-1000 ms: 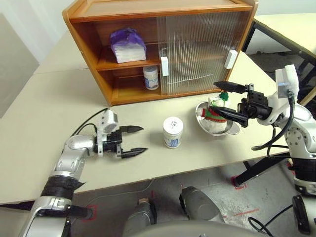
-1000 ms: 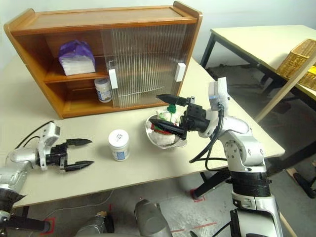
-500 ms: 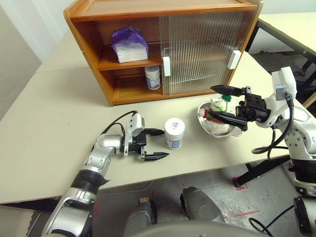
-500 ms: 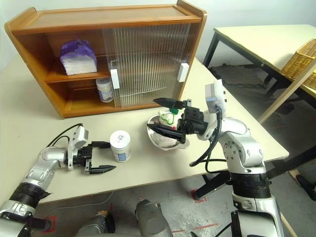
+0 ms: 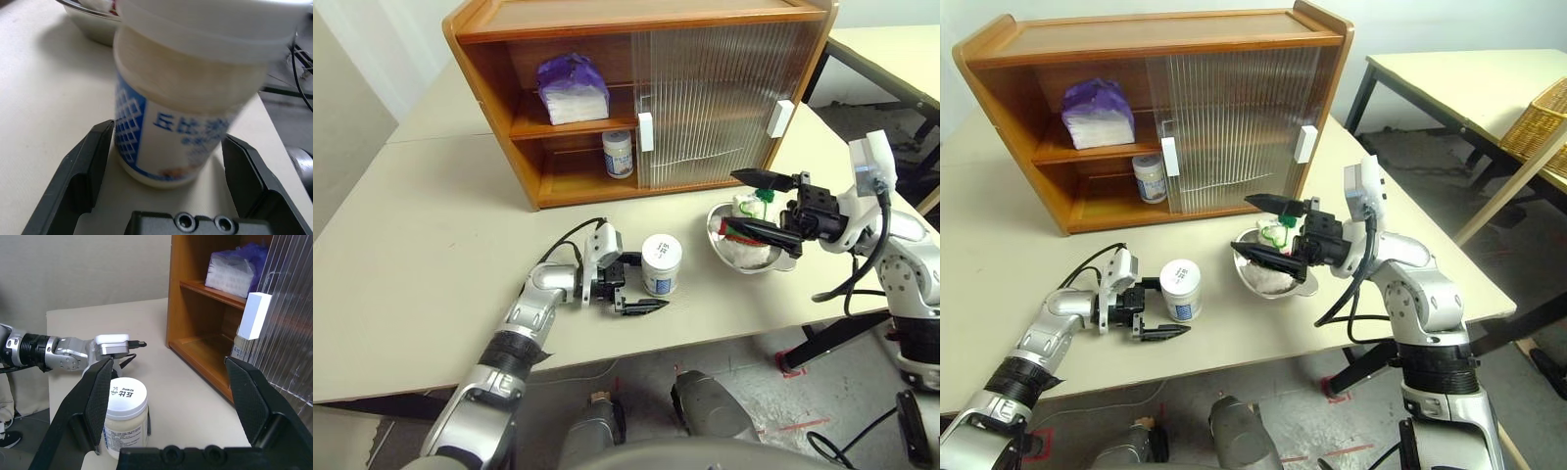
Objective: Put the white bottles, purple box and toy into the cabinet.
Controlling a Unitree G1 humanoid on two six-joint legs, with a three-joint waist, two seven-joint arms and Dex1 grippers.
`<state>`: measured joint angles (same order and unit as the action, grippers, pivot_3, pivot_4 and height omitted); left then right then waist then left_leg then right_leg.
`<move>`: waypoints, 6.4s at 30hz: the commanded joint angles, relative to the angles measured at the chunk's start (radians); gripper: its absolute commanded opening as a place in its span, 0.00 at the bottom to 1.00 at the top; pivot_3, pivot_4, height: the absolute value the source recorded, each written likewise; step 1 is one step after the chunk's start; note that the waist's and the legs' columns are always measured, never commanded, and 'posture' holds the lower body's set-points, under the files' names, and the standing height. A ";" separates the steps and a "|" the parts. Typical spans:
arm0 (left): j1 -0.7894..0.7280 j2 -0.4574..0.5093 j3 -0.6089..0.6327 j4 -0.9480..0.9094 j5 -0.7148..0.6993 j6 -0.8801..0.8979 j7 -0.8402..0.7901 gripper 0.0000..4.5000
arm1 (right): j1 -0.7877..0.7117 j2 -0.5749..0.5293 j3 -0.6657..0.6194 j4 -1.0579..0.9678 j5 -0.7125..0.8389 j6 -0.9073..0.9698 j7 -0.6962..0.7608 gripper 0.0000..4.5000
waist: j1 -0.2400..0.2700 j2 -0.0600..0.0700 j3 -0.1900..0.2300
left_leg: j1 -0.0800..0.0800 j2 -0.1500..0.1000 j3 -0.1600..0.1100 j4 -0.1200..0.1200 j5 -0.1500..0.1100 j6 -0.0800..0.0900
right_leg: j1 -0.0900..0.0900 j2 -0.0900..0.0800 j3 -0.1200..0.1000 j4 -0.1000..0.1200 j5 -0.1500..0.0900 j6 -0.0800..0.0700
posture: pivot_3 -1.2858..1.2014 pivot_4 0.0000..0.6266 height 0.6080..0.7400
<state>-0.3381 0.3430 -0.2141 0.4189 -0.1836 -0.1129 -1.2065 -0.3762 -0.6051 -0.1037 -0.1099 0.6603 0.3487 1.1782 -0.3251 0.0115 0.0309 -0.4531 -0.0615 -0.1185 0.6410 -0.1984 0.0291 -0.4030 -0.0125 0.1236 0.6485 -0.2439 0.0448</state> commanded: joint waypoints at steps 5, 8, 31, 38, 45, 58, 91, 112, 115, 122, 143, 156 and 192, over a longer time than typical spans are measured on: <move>-0.011 -0.015 -0.020 0.018 -0.012 0.088 -0.014 0.71 | 0.003 -0.007 -0.003 -0.021 0.007 0.021 -0.013 1.00 | 0.000 0.000 0.000 | 0.001 0.000 0.000 0.000 0.000 0.000 | 0.002 0.000 0.000 0.000 -0.001 0.001 | 0.36 0.09 1.00; -0.005 -0.018 -0.007 0.013 -0.023 0.087 -0.005 0.70 | -0.001 -0.004 -0.005 -0.020 0.014 0.036 -0.025 1.00 | 0.000 0.000 0.000 | 0.002 0.000 0.000 0.000 0.000 0.000 | 0.003 0.000 0.000 0.000 -0.003 0.006 | 0.36 0.09 1.00; -0.171 0.001 0.317 0.199 -0.034 0.025 0.485 0.70 | -0.019 0.025 0.033 0.019 -0.026 0.052 -0.045 1.00 | 0.029 -0.003 0.003 | 0.000 -0.002 -0.001 0.000 0.004 0.008 | 0.003 0.000 0.000 -0.001 -0.002 0.004 | 0.37 0.08 1.00; -0.302 -0.014 0.332 0.367 0.037 -0.019 0.677 0.70 | -0.024 0.018 0.025 0.022 -0.029 0.048 -0.035 1.00 | 0.032 -0.003 0.003 | 0.000 -0.002 -0.001 0.000 0.008 0.017 | 0.003 0.000 0.000 -0.002 -0.002 0.005 | 0.37 0.07 1.00; -0.407 -0.018 0.309 0.528 0.089 -0.065 0.760 0.70 | -0.019 0.010 0.020 0.019 -0.028 0.047 -0.029 1.00 | 0.031 -0.003 0.003 | 0.000 -0.003 -0.001 0.000 0.010 0.019 | 0.006 0.001 0.001 -0.006 0.000 0.010 | 0.37 0.07 1.00; -0.547 -0.065 0.328 0.752 0.116 -0.108 0.857 0.70 | -0.013 0.018 0.025 0.008 -0.029 0.041 -0.034 1.00 | 0.025 -0.004 0.003 | -0.002 -0.004 -0.002 0.000 0.011 0.023 | 0.009 0.003 0.002 -0.016 0.005 0.019 | 0.36 0.08 1.00; -0.612 -0.060 0.359 0.863 0.129 -0.083 0.963 0.70 | -0.038 0.055 0.026 0.021 -0.007 0.059 -0.059 1.00 | -0.010 -0.009 0.015 | 0.000 -0.004 -0.001 0.003 0.015 0.025 | 0.011 0.012 0.003 -0.016 0.004 0.030 | 0.36 0.14 1.00; -0.608 -0.088 0.360 0.865 0.145 -0.093 0.970 0.70 | -0.028 0.035 0.016 -0.027 0.017 0.121 -0.055 1.00 | 0.010 -0.008 0.044 | 0.000 -0.004 -0.005 0.001 0.015 0.023 | 0.011 0.012 0.006 -0.017 0.003 0.027 | 0.36 0.20 1.00; -0.612 -0.089 0.362 0.866 0.143 -0.090 0.977 0.70 | -0.026 0.033 0.015 -0.031 0.017 0.123 -0.057 1.00 | 0.010 -0.008 0.045 | -0.001 -0.004 -0.005 0.000 0.015 0.023 | 0.011 0.012 0.006 -0.017 0.003 0.027 | 0.36 0.19 1.00; -0.617 -0.088 0.366 0.864 0.139 -0.100 0.976 0.70 | -0.027 0.032 0.017 -0.034 0.015 0.120 -0.060 1.00 | 0.010 -0.009 0.046 | -0.001 -0.004 -0.005 0.000 0.015 0.022 | 0.011 0.012 0.006 -0.018 0.002 0.027 | 0.36 0.18 1.00; -0.656 -0.087 0.375 0.874 0.140 -0.089 0.975 0.70 | -0.027 0.041 0.023 -0.028 0.004 0.099 -0.058 1.00 | 0.008 -0.009 0.046 | -0.001 -0.004 -0.006 0.000 0.015 0.022 | 0.010 0.012 0.006 -0.018 0.002 0.027 | 0.36 0.15 1.00; -0.649 -0.089 0.386 0.875 0.130 -0.077 0.973 0.70 | -0.026 0.051 0.026 -0.027 0.000 0.093 -0.058 1.00 | 0.009 -0.009 0.046 | -0.001 -0.004 -0.005 0.000 0.015 0.023 | 0.010 0.012 0.005 -0.018 0.003 0.028 | 0.36 0.16 1.00; -0.273 -0.080 0.361 0.375 0.098 -0.078 0.879 1.00 | -0.068 0.069 0.047 0.037 -0.015 0.045 -0.027 1.00 | 0.028 -0.008 0.046 | 0.000 -0.004 -0.005 0.001 0.020 0.024 | 0.011 0.014 0.002 -0.017 0.007 0.027 | 0.38 0.13 1.00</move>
<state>-0.6545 0.2618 0.1649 0.8681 -0.0813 -0.2160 -0.3079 -0.4386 -0.5348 -0.0625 -0.0734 0.6525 0.4054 1.1415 -0.2969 0.0030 0.0765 -0.4528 -0.0652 -0.1235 0.6423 -0.1780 0.0528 -0.3921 0.0016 0.1253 0.6319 -0.2365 0.0711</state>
